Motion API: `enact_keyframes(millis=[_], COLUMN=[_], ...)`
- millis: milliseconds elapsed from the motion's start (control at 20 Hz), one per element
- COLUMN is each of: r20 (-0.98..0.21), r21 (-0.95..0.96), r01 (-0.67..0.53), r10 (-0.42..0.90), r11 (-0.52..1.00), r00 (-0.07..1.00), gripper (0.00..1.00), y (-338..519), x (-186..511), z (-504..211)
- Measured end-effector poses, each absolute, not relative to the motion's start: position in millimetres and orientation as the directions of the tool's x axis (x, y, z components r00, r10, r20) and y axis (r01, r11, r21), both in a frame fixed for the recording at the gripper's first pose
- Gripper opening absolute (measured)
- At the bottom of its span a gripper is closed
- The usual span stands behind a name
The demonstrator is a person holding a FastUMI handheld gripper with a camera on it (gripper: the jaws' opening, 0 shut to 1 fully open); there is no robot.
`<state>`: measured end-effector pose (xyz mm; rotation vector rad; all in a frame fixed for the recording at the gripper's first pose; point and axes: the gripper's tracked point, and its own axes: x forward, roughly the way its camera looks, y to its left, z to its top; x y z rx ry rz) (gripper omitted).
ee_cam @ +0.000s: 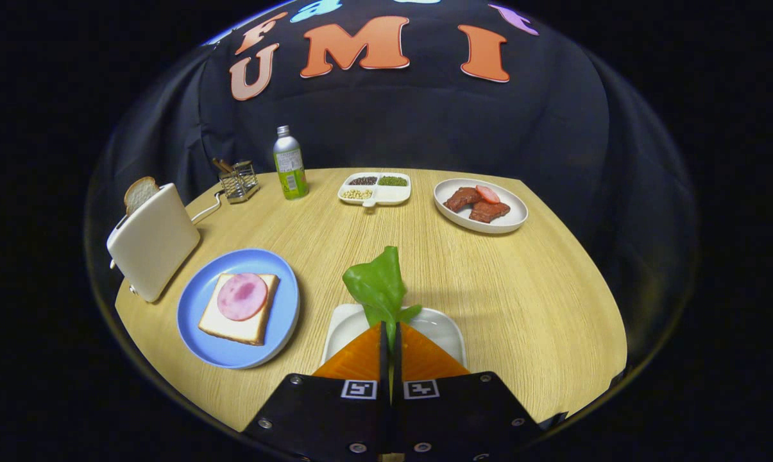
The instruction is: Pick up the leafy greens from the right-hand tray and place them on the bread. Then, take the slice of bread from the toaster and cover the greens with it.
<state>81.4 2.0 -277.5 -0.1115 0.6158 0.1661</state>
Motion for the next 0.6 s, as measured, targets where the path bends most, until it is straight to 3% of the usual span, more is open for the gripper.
enact_keyframes(millis=[600], r20=[-0.503], r21=[-0.075], r01=[-0.163], r10=[0.104], r11=[0.984], r00=[0.858], gripper=[0.02], y=[61], x=[53], z=[-229])
